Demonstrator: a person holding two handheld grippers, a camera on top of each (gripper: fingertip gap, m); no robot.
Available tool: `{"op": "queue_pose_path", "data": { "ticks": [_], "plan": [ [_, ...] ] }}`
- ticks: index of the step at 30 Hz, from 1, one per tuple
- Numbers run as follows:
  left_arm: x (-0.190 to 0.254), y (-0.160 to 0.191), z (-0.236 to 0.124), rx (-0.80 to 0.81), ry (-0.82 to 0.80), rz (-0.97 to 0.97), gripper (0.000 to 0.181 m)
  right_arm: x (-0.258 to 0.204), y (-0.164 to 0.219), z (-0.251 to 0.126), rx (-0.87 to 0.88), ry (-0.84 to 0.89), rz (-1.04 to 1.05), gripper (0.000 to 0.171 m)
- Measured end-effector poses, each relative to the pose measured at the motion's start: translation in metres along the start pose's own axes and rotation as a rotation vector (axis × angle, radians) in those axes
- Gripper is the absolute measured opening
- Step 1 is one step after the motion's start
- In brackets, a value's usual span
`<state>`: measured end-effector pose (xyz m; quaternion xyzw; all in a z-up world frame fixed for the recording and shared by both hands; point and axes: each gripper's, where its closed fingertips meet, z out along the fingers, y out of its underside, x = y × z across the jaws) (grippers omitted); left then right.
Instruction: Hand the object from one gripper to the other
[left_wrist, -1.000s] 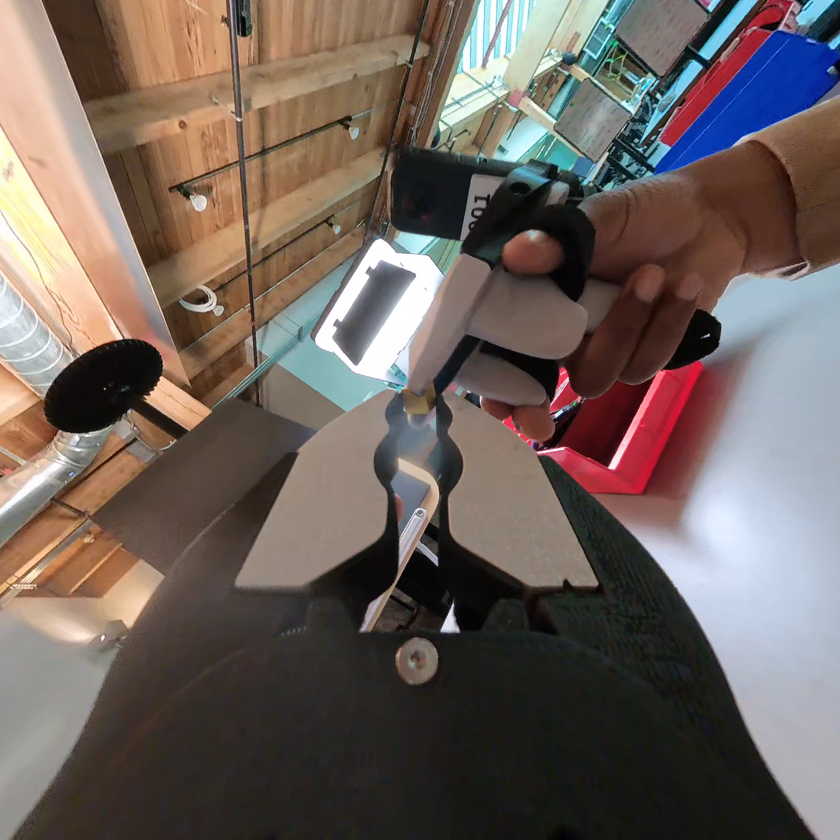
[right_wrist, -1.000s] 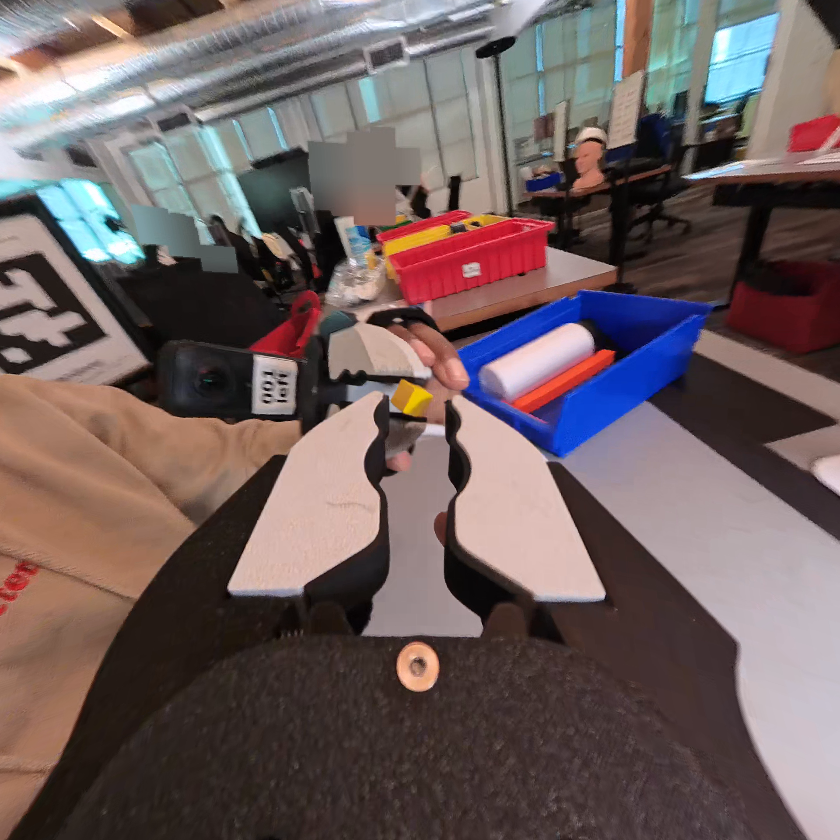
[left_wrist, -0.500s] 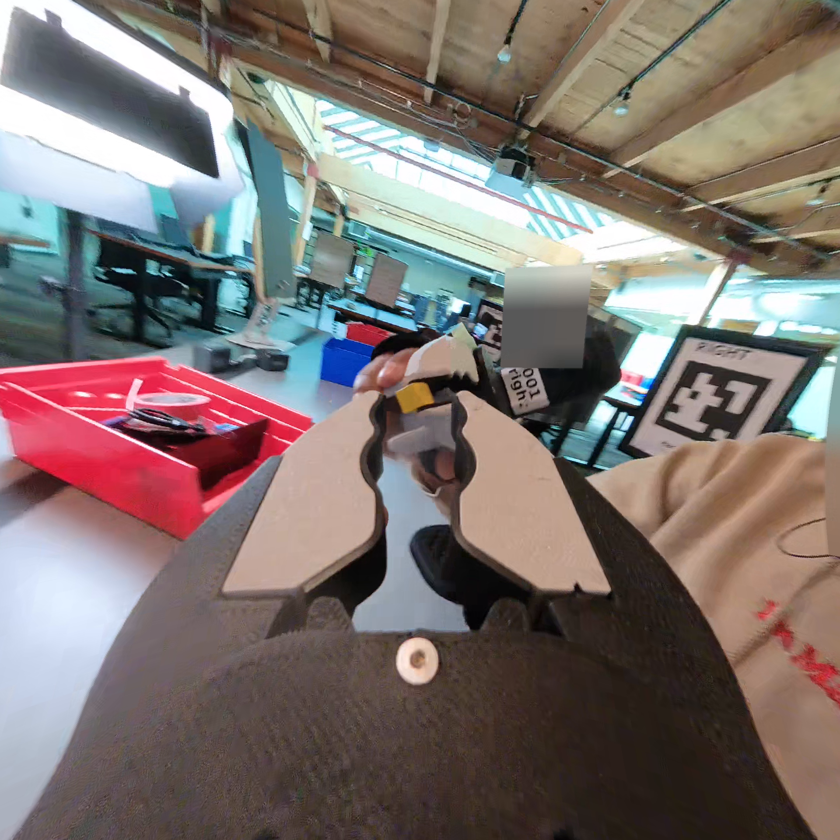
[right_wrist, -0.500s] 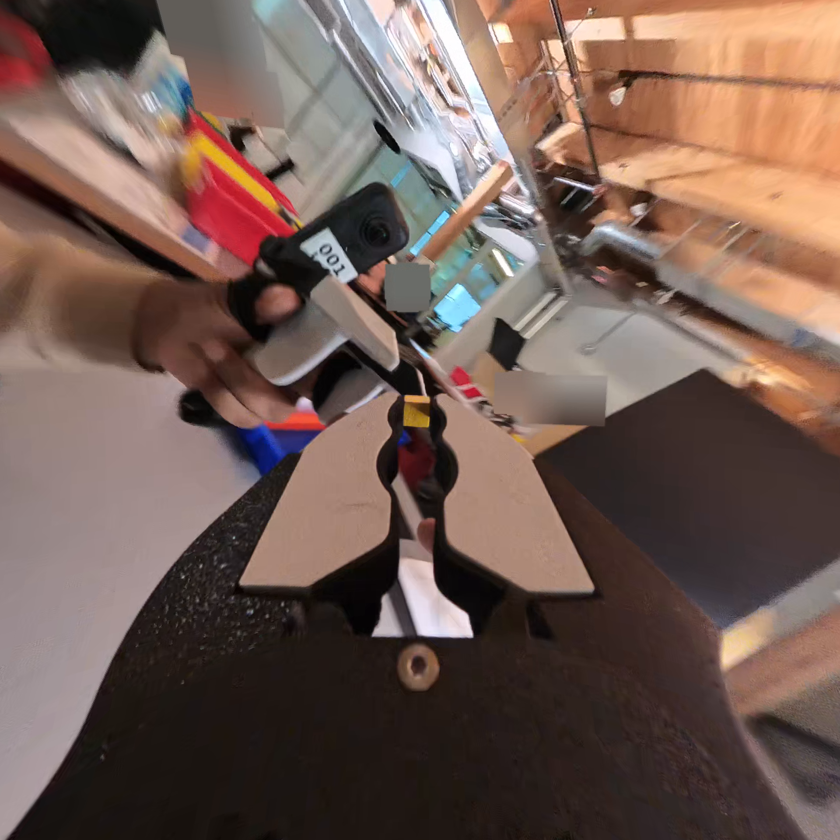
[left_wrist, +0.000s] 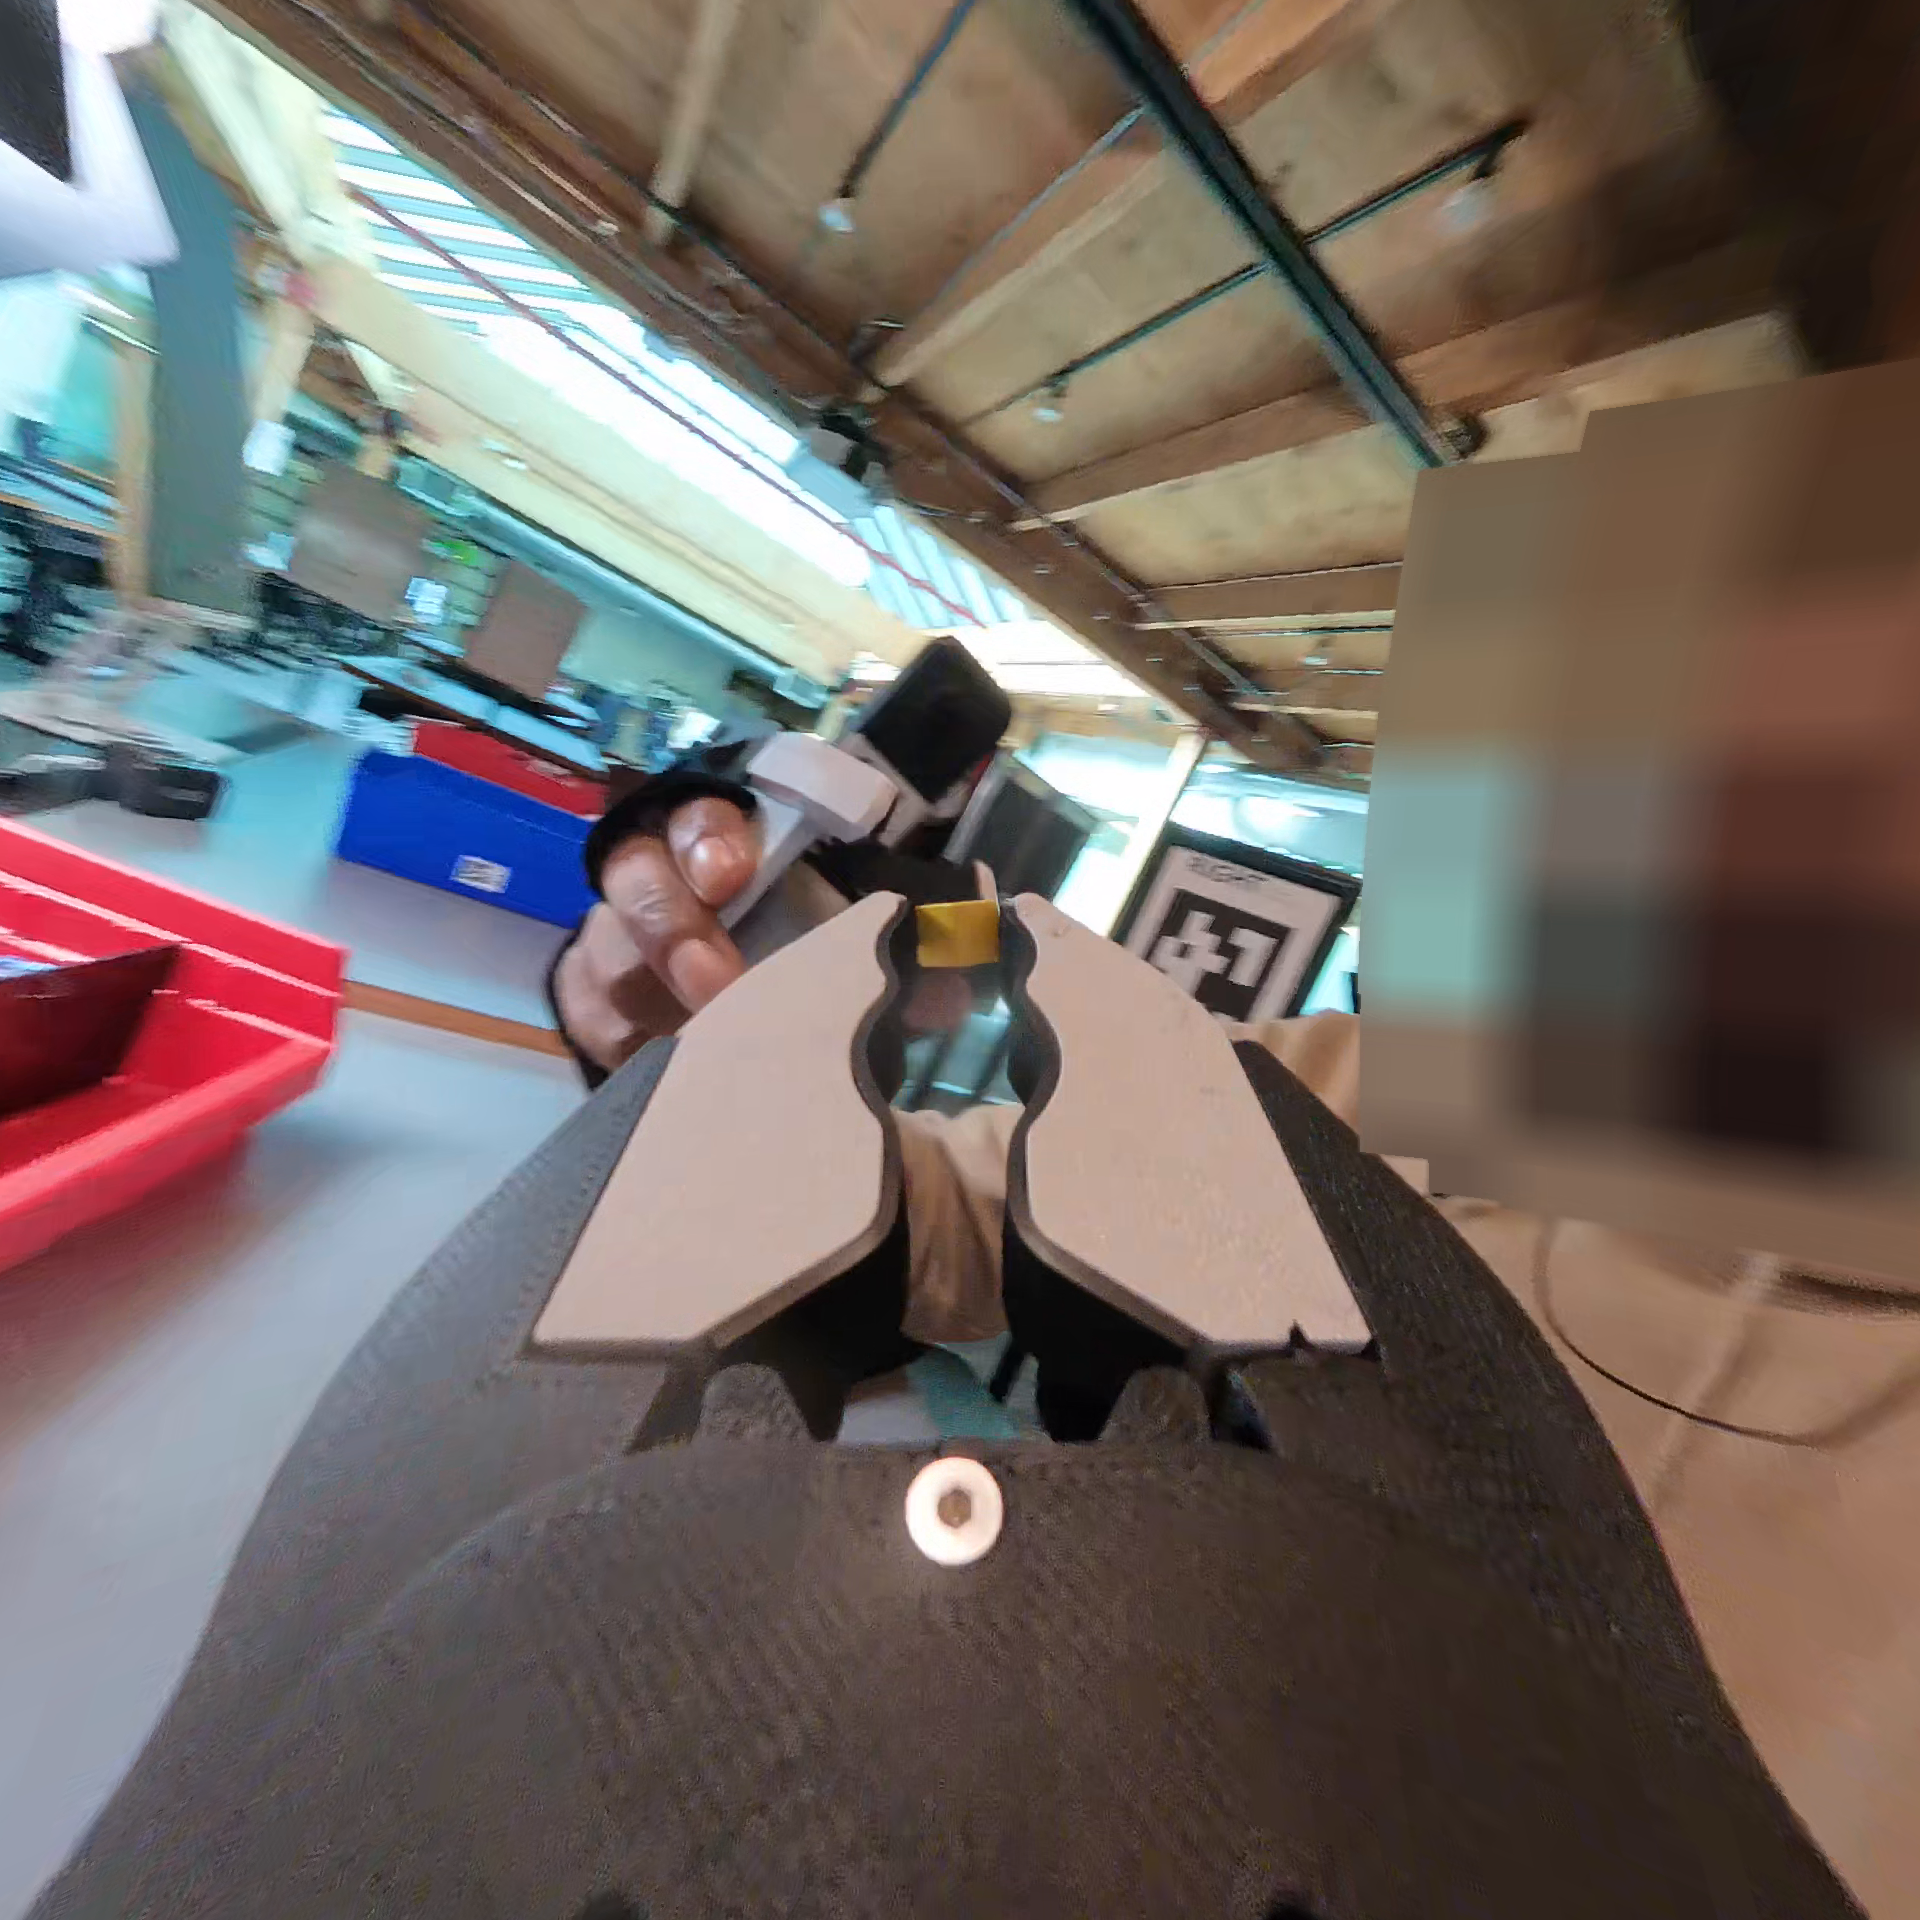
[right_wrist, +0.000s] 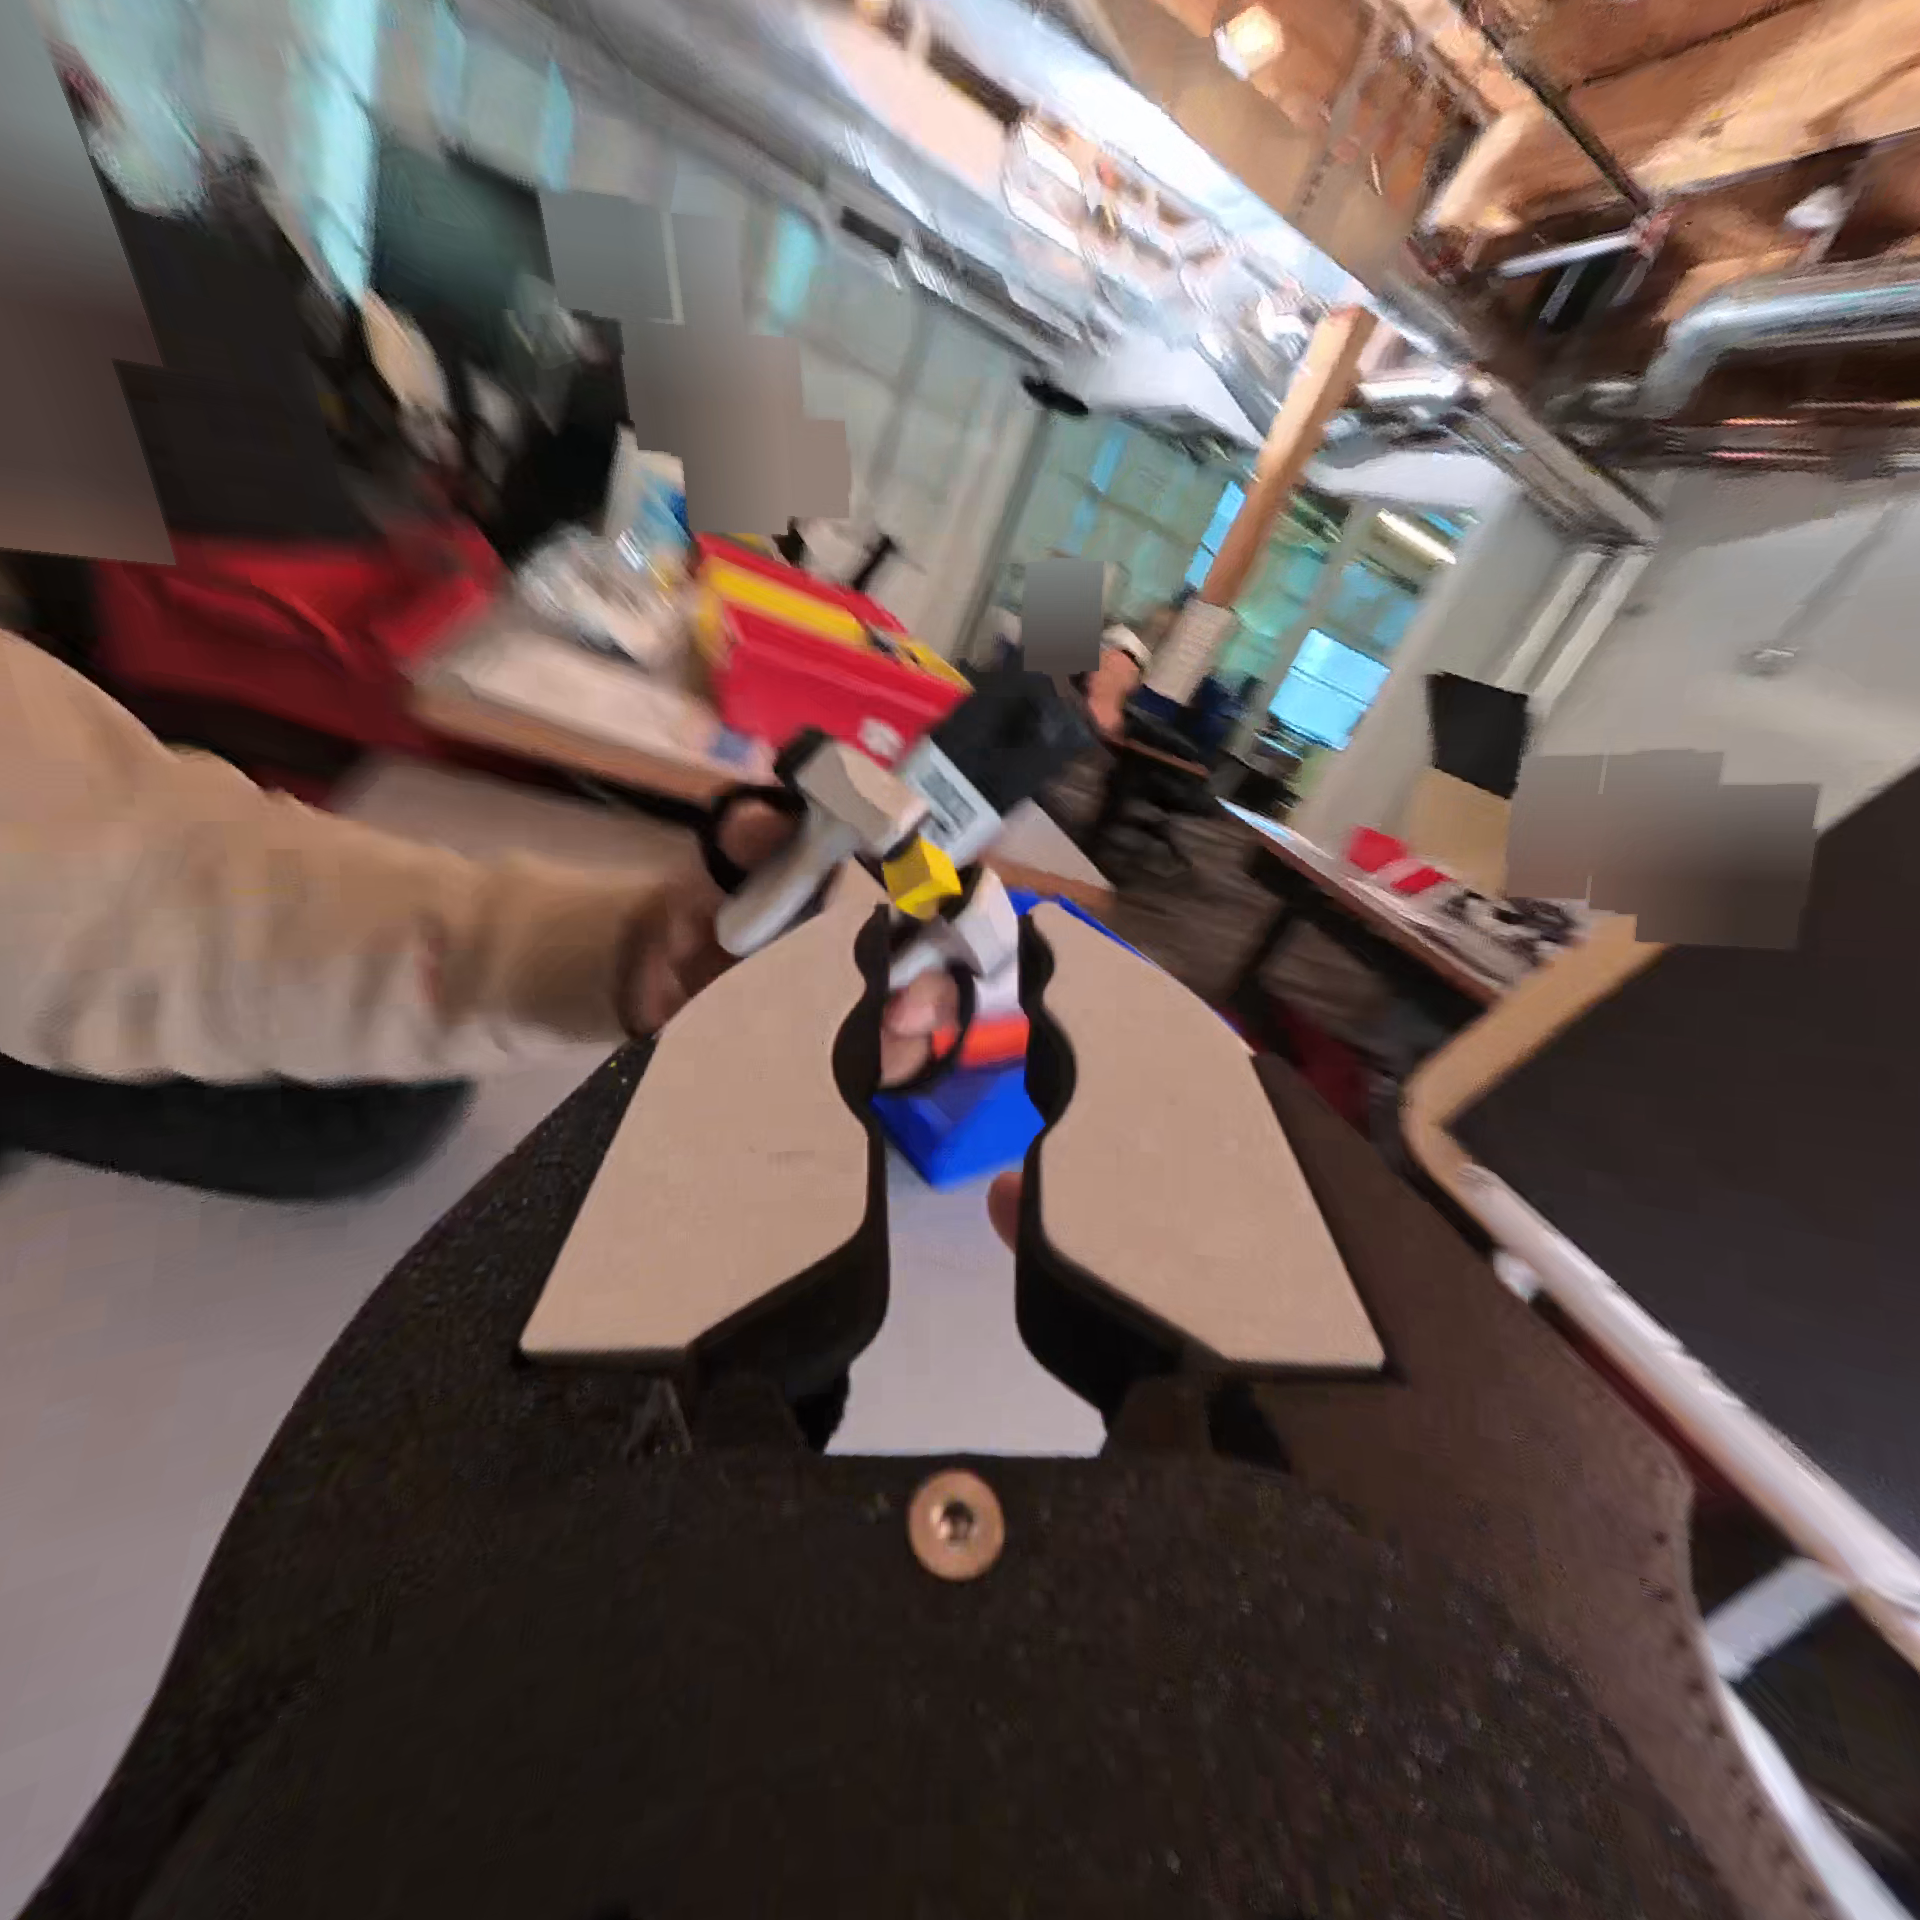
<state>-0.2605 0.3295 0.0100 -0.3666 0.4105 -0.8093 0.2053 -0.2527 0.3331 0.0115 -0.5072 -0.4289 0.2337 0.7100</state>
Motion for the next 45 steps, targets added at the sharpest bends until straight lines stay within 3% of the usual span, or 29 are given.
{"op": "queue_pose_path", "data": {
  "ticks": [3, 8, 11, 16, 21, 25, 32, 35, 39, 45],
  "plan": [
    [0.005, 0.014, 0.000, -0.039, 0.136, -0.081, 0.015, -0.013, -0.002, 0.000, 0.094, -0.095, 0.021, 0.024],
    [0.015, 0.048, 0.002, -0.233, 0.228, -0.131, 0.015, -0.051, 0.012, 0.007, -0.038, -0.204, -0.259, 0.019],
    [0.019, 0.056, 0.001, -0.287, 0.249, -0.158, 0.015, -0.062, 0.013, 0.007, -0.078, -0.243, -0.298, 0.013],
    [-0.001, 0.037, -0.001, -0.190, 0.101, -0.114, 0.016, -0.041, 0.019, 0.006, -0.171, -0.126, -0.333, 0.005],
    [-0.002, 0.032, -0.001, -0.184, 0.069, -0.083, 0.012, -0.035, 0.016, 0.007, -0.152, -0.085, -0.354, 0.005],
    [0.003, 0.028, -0.002, -0.170, 0.100, -0.103, 0.011, -0.041, 0.017, 0.006, -0.183, -0.117, -0.359, 0.028],
    [0.007, 0.027, 0.000, -0.177, 0.103, -0.087, 0.011, -0.035, 0.017, 0.006, -0.163, -0.073, -0.414, 0.027],
    [0.005, 0.026, 0.000, -0.160, 0.102, -0.113, 0.011, -0.034, 0.015, 0.009, -0.151, -0.032, -0.478, 0.015],
    [-0.022, 0.003, -0.012, -0.053, -0.123, -0.010, 0.020, -0.013, 0.020, 0.003, -0.245, 0.058, -0.479, 0.013],
    [-0.052, 0.018, -0.014, -0.231, -0.465, 0.210, 0.023, 0.013, 0.059, 0.000, -0.507, 0.155, -0.510, 0.013]
  ]
}}
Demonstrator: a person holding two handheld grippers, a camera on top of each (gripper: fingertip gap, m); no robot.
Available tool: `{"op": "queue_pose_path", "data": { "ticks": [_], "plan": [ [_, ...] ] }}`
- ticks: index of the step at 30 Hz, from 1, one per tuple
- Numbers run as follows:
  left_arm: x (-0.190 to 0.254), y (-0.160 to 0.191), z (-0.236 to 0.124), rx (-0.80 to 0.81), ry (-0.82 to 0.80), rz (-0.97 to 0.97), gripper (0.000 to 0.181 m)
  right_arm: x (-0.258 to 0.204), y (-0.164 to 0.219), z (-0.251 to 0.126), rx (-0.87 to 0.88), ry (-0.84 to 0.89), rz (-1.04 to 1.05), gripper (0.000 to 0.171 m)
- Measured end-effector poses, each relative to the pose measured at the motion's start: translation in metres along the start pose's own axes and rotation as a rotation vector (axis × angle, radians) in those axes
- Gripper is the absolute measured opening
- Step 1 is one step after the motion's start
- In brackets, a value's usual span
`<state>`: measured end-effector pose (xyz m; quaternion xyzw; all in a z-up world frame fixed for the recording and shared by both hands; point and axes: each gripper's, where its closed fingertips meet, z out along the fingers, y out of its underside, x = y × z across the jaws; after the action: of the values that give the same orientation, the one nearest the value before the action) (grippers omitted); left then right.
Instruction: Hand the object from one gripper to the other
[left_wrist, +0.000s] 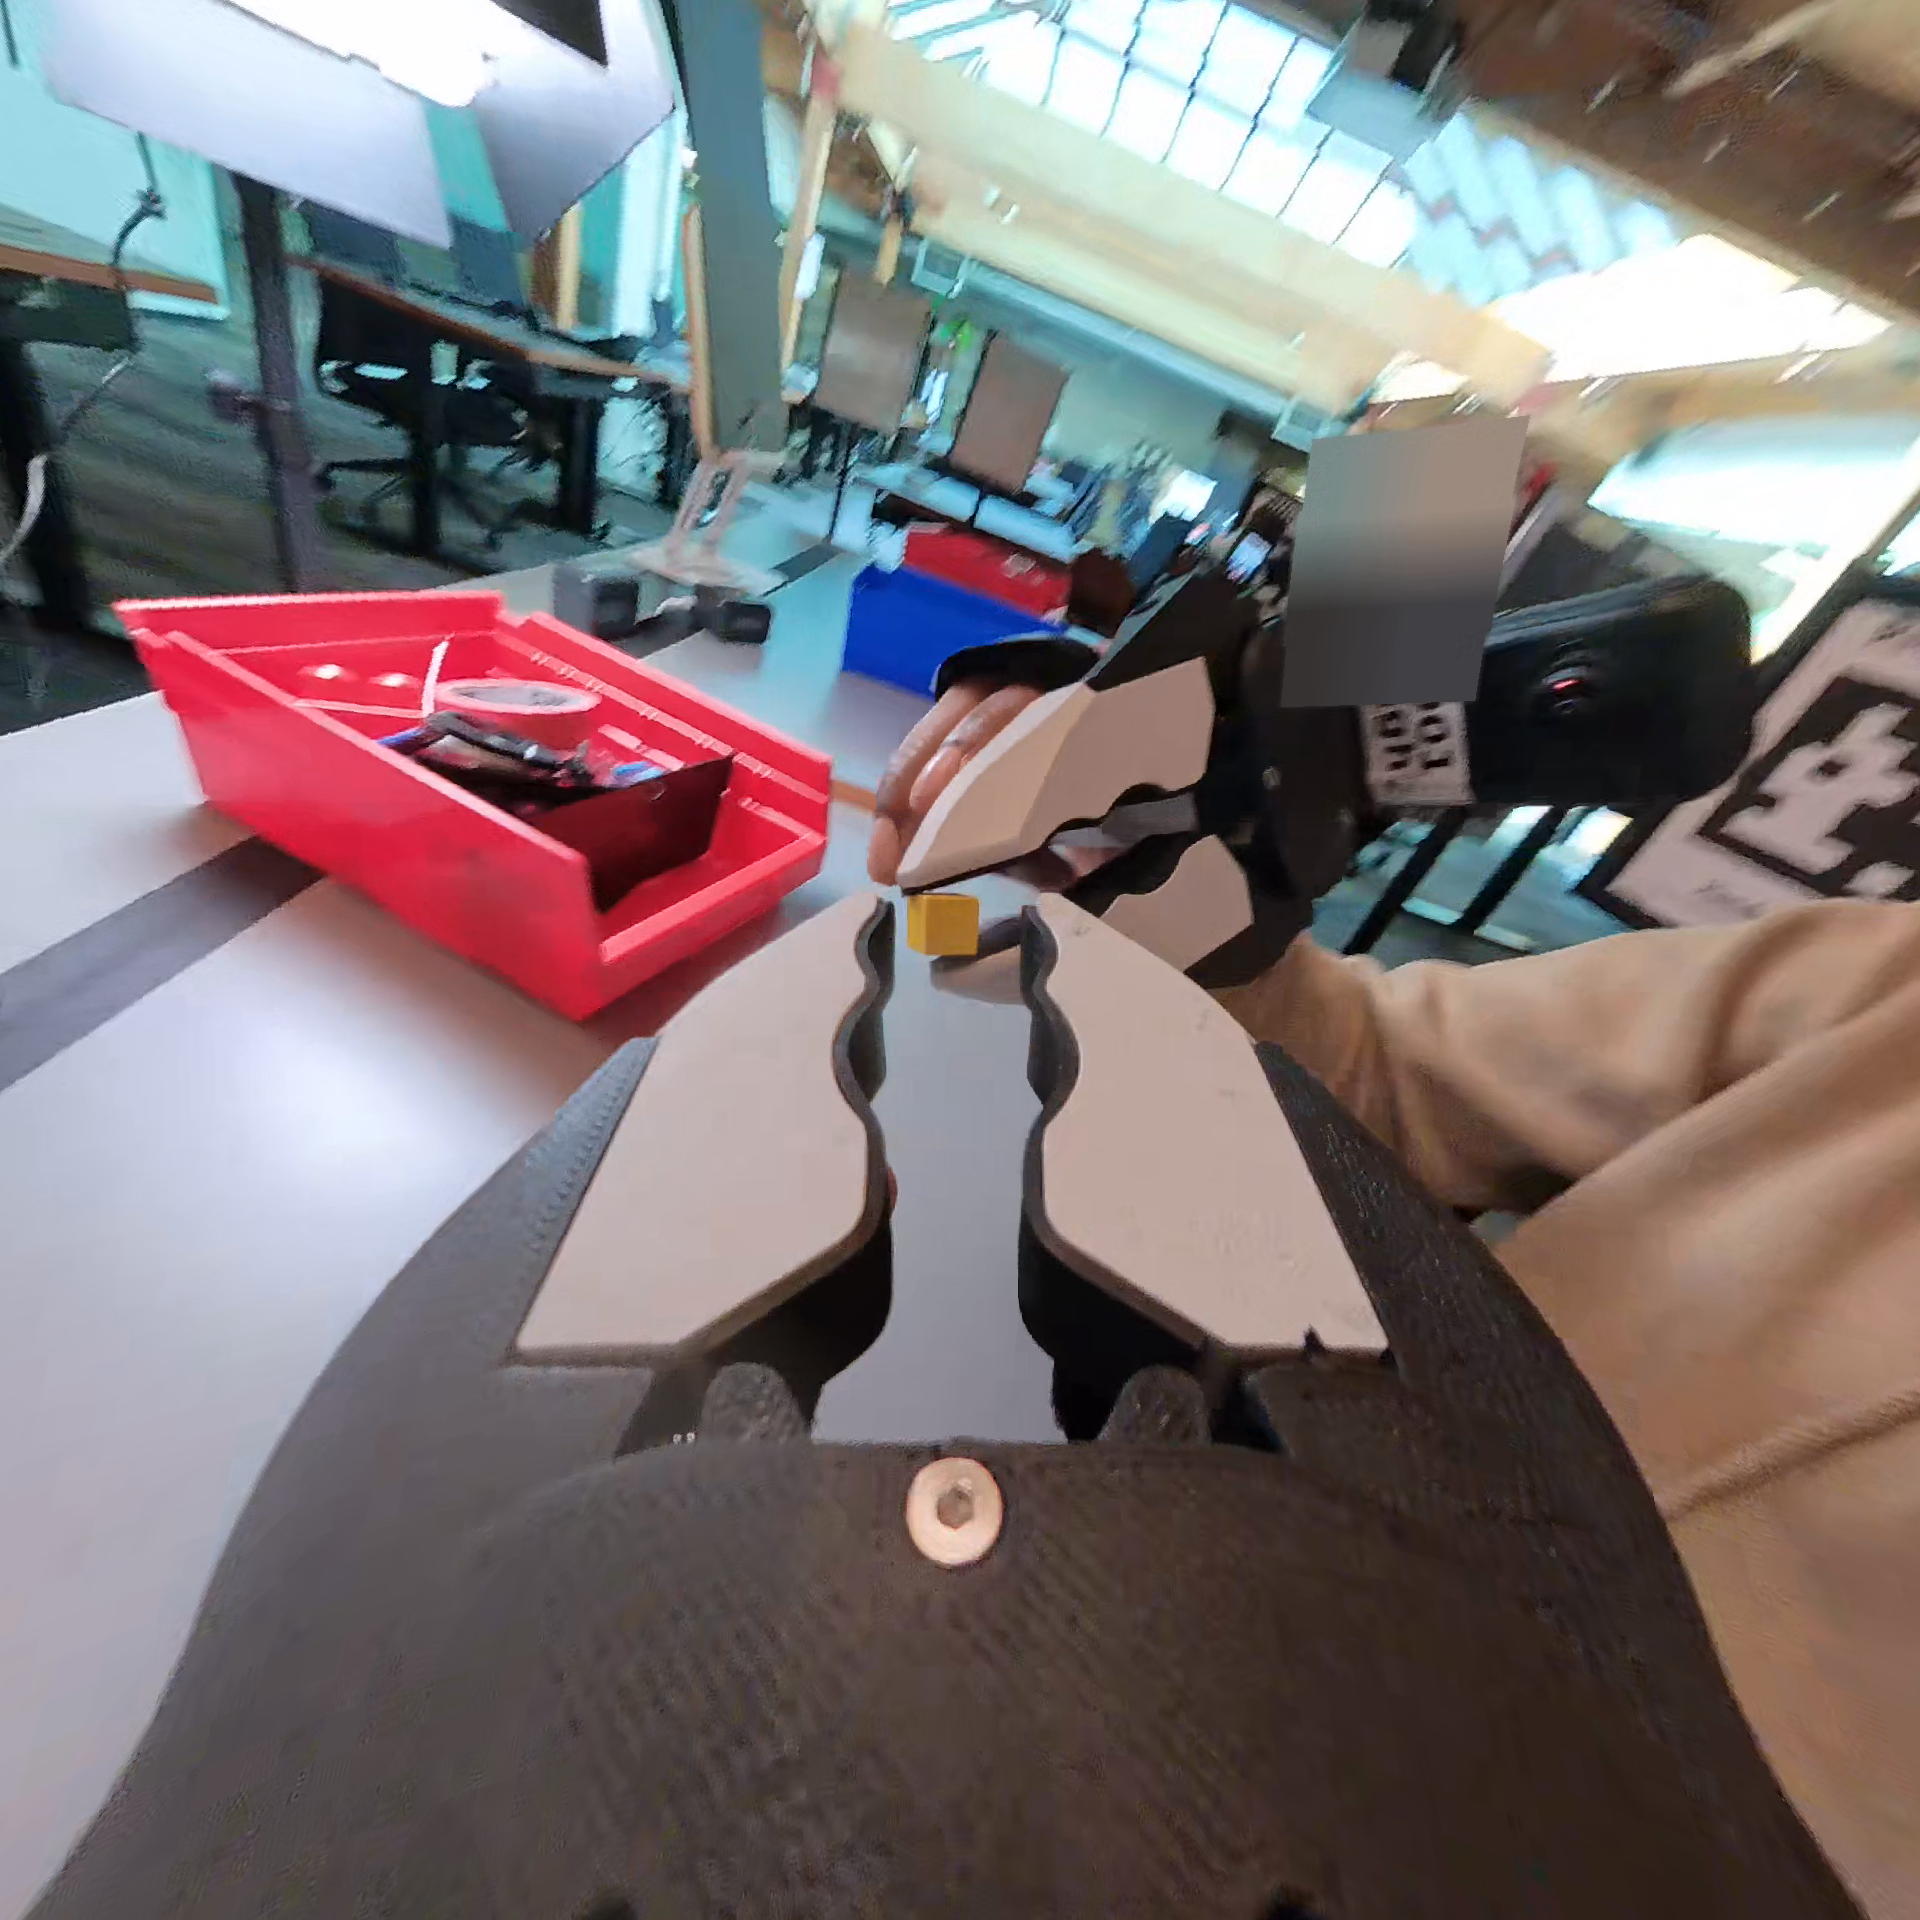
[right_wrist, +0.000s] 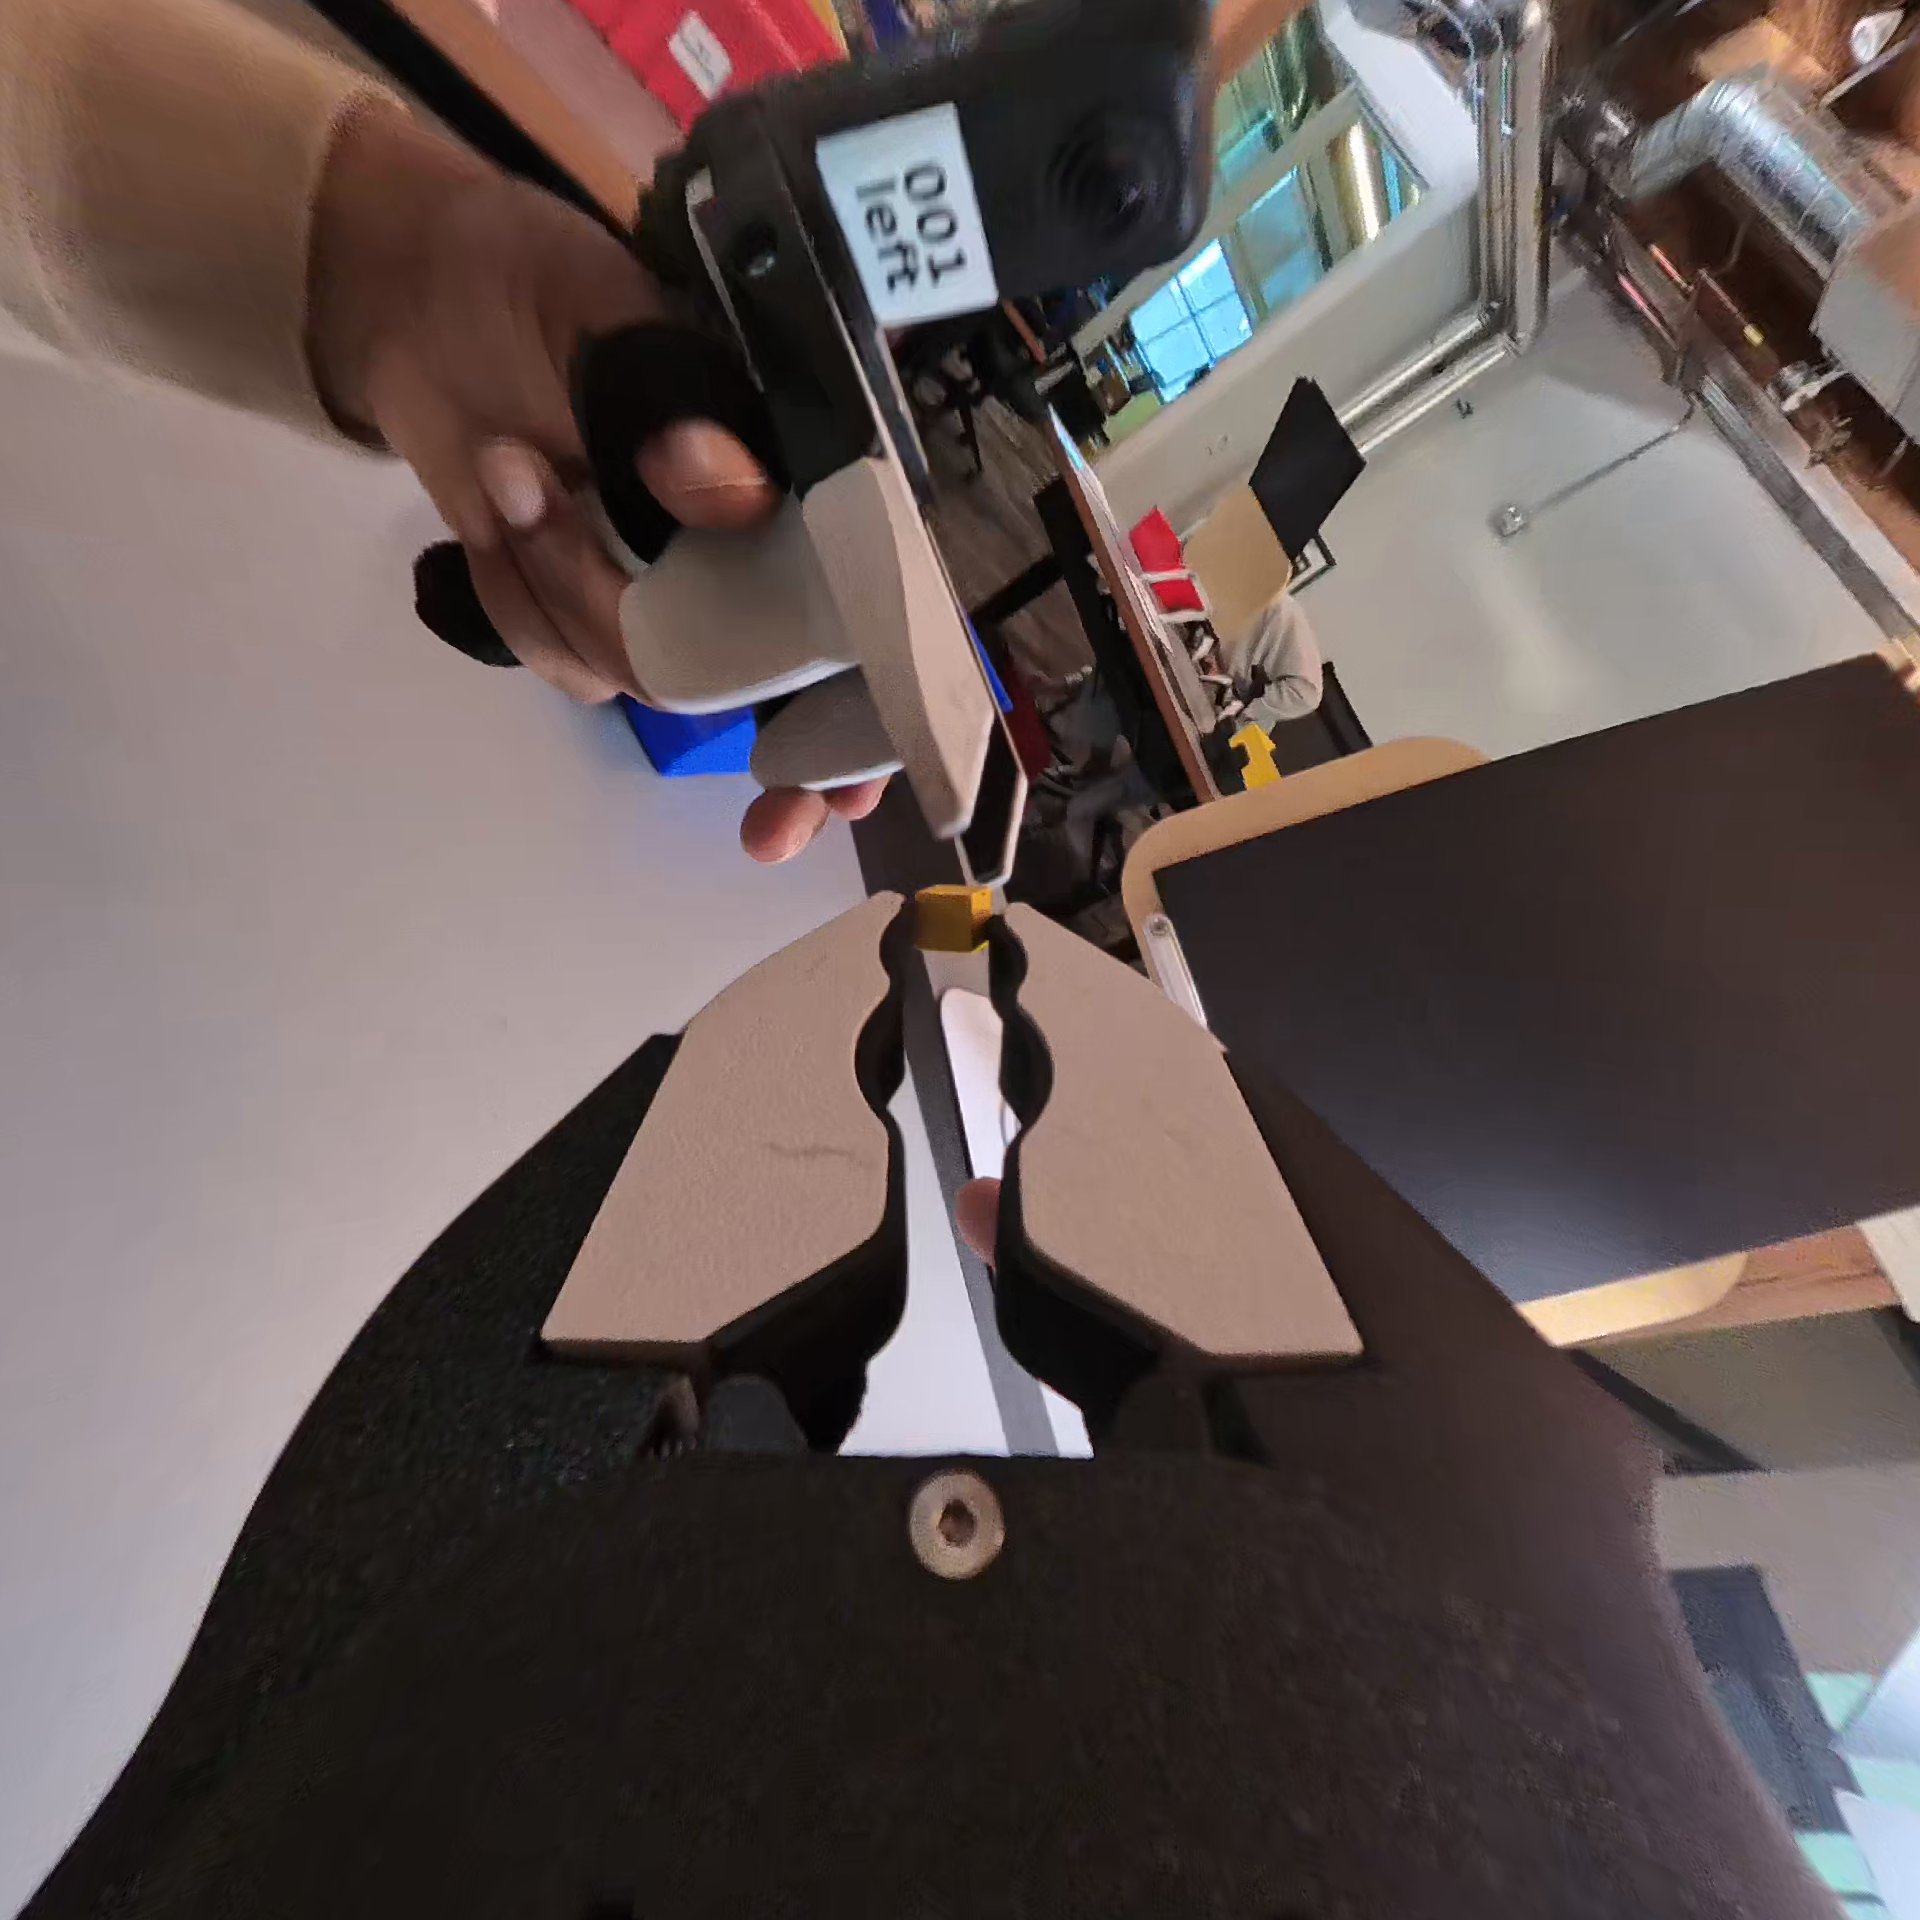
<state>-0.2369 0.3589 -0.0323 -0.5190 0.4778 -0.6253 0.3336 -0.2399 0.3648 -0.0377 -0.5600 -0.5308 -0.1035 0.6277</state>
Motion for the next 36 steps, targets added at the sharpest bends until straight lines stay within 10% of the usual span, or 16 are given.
{"op": "queue_pose_path", "data": {
  "ticks": [7, 14, 23, 36],
  "plan": [
    [0.007, 0.003, 0.002, -0.041, -0.001, 0.085, 0.012, -0.004, -0.007, 0.002, 0.039, -0.004, -0.009, 0.013],
    [0.043, -0.026, -0.018, 0.212, 0.167, 0.327, 0.011, 0.009, -0.042, -0.023, 0.398, -0.227, 0.511, 0.029],
    [0.055, -0.026, -0.015, 0.230, -0.123, 0.978, 0.011, 0.001, -0.068, -0.027, 0.523, -0.298, 0.585, 0.031],
    [0.063, -0.019, -0.011, 0.175, -0.203, 1.250, 0.011, -0.004, -0.069, -0.031, 0.522, -0.624, 0.997, 0.012]
  ]
}}
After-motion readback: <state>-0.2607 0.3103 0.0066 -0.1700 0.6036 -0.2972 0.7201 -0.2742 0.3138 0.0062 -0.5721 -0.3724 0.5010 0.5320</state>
